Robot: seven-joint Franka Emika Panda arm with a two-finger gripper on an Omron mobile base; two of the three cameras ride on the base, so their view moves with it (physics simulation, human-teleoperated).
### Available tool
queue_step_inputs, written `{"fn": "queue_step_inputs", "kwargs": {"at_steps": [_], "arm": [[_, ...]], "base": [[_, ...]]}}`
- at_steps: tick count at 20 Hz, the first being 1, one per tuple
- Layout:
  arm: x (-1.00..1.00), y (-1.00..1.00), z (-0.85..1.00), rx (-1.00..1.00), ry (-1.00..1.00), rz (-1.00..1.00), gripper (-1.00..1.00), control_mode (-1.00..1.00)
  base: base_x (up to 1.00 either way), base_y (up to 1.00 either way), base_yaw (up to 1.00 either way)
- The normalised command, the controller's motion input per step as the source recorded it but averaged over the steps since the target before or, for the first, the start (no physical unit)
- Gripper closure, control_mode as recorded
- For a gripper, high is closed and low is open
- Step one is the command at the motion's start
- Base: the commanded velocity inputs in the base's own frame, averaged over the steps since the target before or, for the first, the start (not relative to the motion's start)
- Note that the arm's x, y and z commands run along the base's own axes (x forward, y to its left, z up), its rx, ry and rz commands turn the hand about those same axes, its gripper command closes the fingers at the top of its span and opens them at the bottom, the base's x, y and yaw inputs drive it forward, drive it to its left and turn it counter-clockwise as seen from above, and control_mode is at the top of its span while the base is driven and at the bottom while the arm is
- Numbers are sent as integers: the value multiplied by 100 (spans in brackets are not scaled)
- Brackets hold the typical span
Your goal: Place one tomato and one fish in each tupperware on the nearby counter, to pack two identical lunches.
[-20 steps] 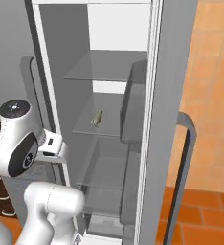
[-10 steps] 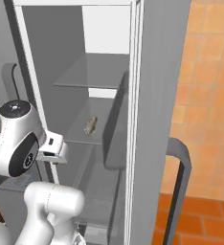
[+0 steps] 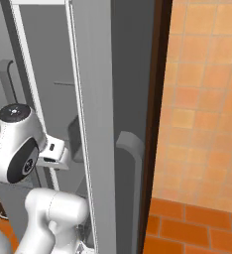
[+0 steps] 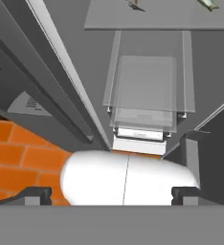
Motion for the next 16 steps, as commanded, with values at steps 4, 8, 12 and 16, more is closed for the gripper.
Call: {"fn": "queue_step_inputs", "kwargs": {"at_steps": [4,8,12,16], "arm": [[38,-23,17,3,0,0,-100,-100],[45,-13,20,3,-3,0,-100,-100],[55,17,0,0,-4,0,-100,-100],[54,0,1,0,-6,0,-100,-100]], "base": [[0,0,0],[0,0,0],[0,0,0],[0,0,0]]}}
